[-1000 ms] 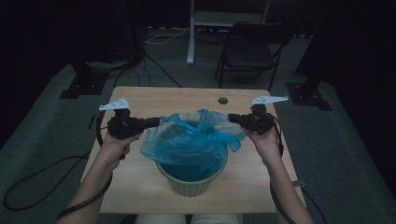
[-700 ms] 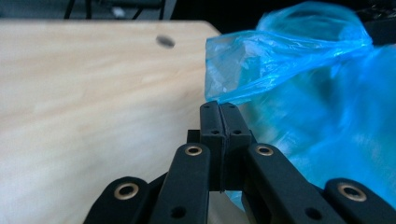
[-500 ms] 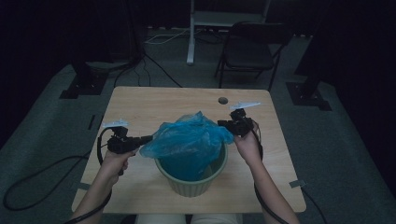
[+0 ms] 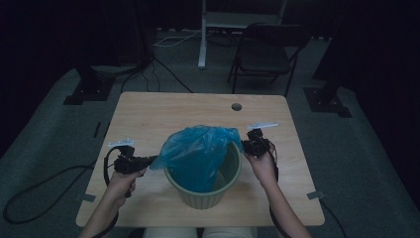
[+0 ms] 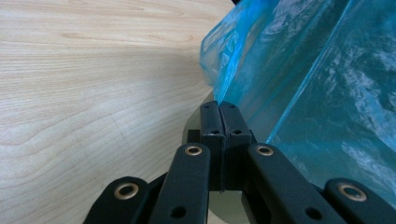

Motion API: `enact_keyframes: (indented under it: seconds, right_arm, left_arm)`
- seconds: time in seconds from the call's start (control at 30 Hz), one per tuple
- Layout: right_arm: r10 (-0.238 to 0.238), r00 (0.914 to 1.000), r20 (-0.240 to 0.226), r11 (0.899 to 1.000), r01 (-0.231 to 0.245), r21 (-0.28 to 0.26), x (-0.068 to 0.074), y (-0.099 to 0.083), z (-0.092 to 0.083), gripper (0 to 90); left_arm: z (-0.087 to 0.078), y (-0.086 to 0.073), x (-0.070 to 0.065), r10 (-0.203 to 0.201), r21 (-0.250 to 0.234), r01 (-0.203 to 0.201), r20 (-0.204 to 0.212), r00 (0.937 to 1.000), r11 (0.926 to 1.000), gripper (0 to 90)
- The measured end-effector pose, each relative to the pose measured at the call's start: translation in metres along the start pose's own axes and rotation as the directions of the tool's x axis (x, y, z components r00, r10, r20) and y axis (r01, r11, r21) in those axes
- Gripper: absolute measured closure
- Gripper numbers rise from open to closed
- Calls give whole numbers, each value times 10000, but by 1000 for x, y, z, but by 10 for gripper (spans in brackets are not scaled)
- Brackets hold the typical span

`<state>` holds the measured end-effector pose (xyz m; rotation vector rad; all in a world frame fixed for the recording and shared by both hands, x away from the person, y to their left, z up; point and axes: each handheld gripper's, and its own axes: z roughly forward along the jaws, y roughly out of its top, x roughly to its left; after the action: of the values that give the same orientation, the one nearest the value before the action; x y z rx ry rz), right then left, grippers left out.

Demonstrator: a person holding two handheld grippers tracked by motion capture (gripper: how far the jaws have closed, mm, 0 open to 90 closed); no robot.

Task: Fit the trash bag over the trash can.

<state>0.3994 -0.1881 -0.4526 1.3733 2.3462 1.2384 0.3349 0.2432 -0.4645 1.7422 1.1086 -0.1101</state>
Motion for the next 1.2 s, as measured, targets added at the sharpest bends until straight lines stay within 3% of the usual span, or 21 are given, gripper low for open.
enact_keyframes:
  seconds: [0.2, 0.3, 0.33, 0.37, 0.4, 0.47, 0.53, 0.6, 0.63, 0.67, 0.7, 0.73, 0.77, 0.8, 0.9, 0.93, 0.97, 1.07, 1.13, 1.17, 1.2]
  right_arm:
    - [409, 9988, -259, 9991, -412, -107, -7, -12, -8, 899]
    - [541, 9981, -300, 9964, -559, -630, -6, -5, -22, 740]
    - [541, 9981, -300, 9964, -559, -630, -6, -5, -22, 740]
    - [588, 9981, -187, 9937, -603, -946, -5, 1, -31, 709]
    - [619, 9981, 51, 9874, -605, -1460, -4, 12, -49, 615]
    - [639, 9979, 137, 9841, -607, -1671, -3, 15, -55, 605]
    - [738, 9973, 38, 9691, -708, -2362, 1, 22, -75, 563]
    - [654, 9971, -393, 9495, -743, -3048, 10, 29, -95, 544]
    - [302, 9961, -831, 9338, -578, -3531, 24, 35, -111, 521]
    - [302, 9961, -831, 9338, -578, -3531, 24, 35, -111, 521]
    - [-237, 9890, -1462, 9250, -338, -3785, 45, 41, -123, 498]
    - [-237, 9890, -1462, 9250, -338, -3785, 45, 41, -123, 498]
    - [-766, 9762, -2028, 9250, -63, -3798, 62, 46, -126, 465]
    - [-766, 9762, -2028, 9250, -63, -3798, 62, 46, -126, 465]
    - [-1256, 9572, -2607, 9294, 216, -3684, 82, 51, -122, 429]
    - [-1491, 9529, -2639, 9367, 505, -3466, 91, 55, -115, 418]
    - [-1491, 9529, -2639, 9367, 505, -3466, 91, 55, -115, 418]
    - [-1532, 9499, -2723, 9536, 699, -2928, 96, 59, -103, 409]
    - [-1531, 9487, -2765, 9586, 747, -2746, 97, 60, -99, 417]
    - [-1764, 9465, -2701, 9636, 1100, -2438, 99, 57, -94, 616]
    - [-1883, 9455, -2657, 9594, 1193, -2556, 99, 54, -95, 737]
  left_arm:
    - [-5, 3, -7, 70, -306, -59, 361, 9993, 9995, 900]
    - [-10, 9, -9, 82, -662, -63, 283, 9996, 9978, 900]
    - [-10, 9, -9, 82, -662, -63, 283, 9996, 9978, 900]
    - [-11, 11, -9, 83, -725, -61, 313, 9995, 9973, 900]
    - [-13, 12, -9, 106, -782, -82, 300, 9995, 9969, 900]
    - [-14, 12, -8, 84, -888, -51, 370, 9993, 9960, 900]
    - [-16, 12, -8, 7, -1023, 46, 510, 9987, 9947, 900]
    - [-16, 12, -8, 45, -1017, 14, 582, 9983, 9948, 900]
    - [-16, 12, -8, 22, -1054, 39, 585, 9983, 9944, 900]
    - [-15, 12, -8, 40, -1015, 23, 616, 9981, 9948, 900]
    - [-15, 13, -9, 47, -1030, 14, 588, 9983, 9947, 900]
    - [-15, 13, -9, 40, -1043, 24, 609, 9981, 9945, 900]
    - [-15, 14, -9, 60, -1014, 6, 649, 9979, 9948, 900]
    - [-15, 14, -10, 83, -1011, -22, 600, 9982, 9949, 900]
    - [-15, 15, -11, 157, -985, -100, 569, 9983, 9951, 900]
    - [-15, 16, -12, 155, -982, -98, 566, 9983, 9951, 900]
    - [-14, 16, -12, 152, -951, -95, 594, 9981, 9954, 900]
    - [-15, 17, -12, 190, -922, -135, 599, 9980, 9956, 900]
    - [-15, 18, -13, 226, -938, -167, 618, 9978, 9954, 900]
    - [-16, 17, -13, 225, -963, -164, 628, 9978, 9952, 900]
    - [-16, 17, -13, 251, -947, -195, 582, 9980, 9953, 900]
